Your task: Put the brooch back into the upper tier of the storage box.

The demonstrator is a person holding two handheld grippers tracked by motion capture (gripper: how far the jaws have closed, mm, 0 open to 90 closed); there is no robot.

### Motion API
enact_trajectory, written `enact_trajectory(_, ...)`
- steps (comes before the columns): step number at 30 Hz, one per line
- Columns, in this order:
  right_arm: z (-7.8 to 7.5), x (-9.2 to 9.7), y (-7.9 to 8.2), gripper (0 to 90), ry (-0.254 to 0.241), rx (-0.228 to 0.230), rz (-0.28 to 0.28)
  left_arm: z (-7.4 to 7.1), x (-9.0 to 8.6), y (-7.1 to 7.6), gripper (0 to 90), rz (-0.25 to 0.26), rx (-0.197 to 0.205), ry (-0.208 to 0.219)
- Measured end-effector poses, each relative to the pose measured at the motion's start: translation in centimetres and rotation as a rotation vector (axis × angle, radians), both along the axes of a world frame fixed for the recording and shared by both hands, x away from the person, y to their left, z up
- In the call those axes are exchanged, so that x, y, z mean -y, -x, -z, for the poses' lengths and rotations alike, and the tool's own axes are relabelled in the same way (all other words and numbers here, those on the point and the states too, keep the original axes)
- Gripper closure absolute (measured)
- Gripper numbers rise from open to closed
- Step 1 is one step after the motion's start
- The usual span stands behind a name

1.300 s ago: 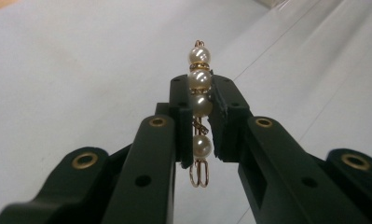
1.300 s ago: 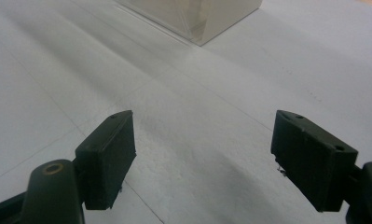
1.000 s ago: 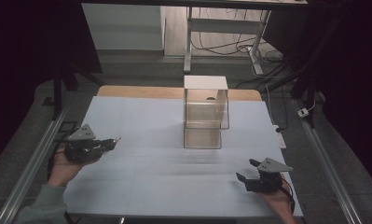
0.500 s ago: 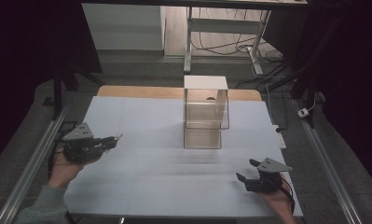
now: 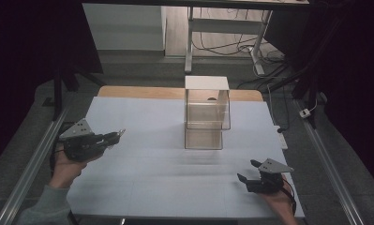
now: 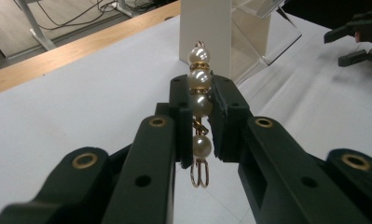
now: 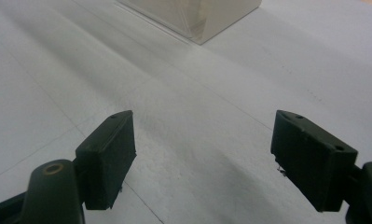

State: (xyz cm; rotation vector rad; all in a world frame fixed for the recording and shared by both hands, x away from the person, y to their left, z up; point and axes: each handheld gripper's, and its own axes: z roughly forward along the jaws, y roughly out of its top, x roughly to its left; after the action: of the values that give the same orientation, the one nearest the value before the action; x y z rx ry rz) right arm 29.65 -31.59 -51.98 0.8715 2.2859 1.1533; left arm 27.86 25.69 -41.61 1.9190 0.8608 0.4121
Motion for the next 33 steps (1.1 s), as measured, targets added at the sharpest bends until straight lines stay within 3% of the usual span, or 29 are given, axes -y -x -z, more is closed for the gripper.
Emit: enact_trajectory(33, 0.0, 0.0, 0.0, 21.3, -0.004, 0.000, 0.004, -1.6, 4.7, -1.2, 79.0, 0.086, 0.057, 0.018)
